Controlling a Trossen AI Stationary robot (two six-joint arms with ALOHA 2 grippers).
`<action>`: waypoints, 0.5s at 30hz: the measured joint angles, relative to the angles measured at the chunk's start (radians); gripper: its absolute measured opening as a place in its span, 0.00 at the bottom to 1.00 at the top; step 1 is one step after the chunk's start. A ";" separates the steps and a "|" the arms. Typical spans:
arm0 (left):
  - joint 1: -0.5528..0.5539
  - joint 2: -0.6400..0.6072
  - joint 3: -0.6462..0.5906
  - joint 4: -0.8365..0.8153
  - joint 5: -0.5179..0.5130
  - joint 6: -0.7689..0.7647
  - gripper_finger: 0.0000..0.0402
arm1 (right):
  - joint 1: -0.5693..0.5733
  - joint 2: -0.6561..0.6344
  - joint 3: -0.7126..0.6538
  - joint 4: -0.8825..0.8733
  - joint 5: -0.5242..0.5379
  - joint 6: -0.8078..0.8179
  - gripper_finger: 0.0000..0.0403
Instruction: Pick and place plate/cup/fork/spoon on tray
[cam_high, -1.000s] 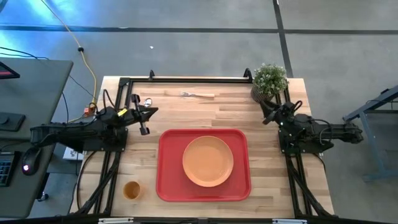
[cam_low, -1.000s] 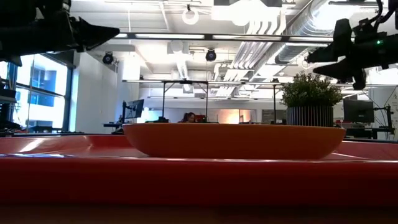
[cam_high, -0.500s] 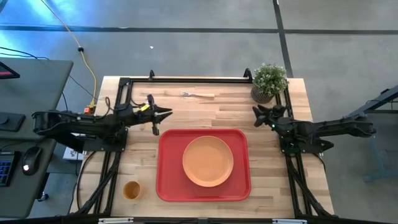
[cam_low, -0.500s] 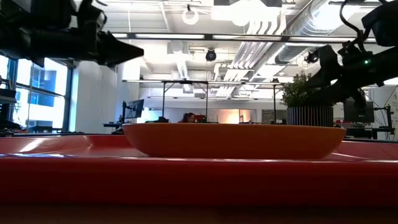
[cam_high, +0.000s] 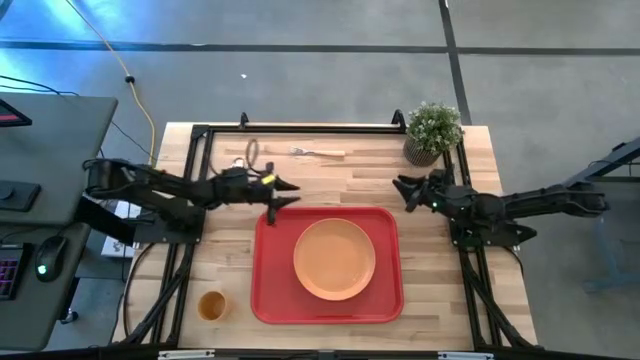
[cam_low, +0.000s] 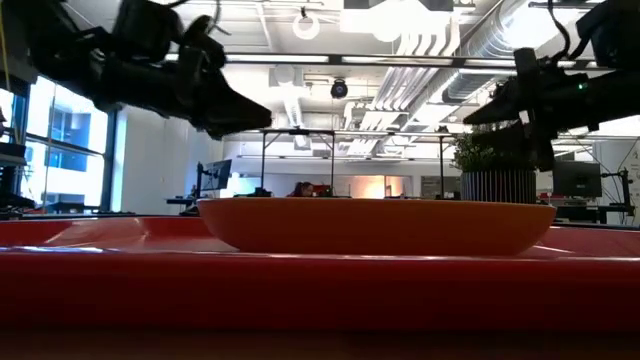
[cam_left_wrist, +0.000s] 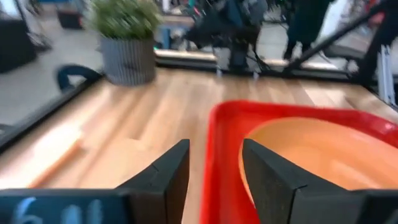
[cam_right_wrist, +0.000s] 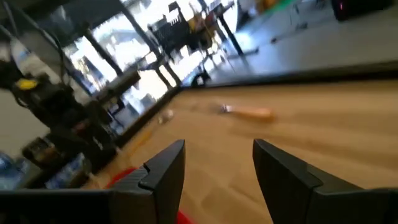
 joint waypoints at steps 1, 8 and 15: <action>-0.010 0.031 0.018 -0.001 0.000 0.000 0.37 | 0.014 0.031 0.008 0.001 0.001 0.008 0.44; -0.043 0.183 0.138 -0.050 -0.020 -0.051 0.39 | 0.126 0.300 0.141 0.009 0.107 0.018 0.44; -0.004 0.181 0.242 -0.255 -0.035 -0.156 0.39 | 0.141 0.542 0.389 -0.206 0.118 -0.123 0.44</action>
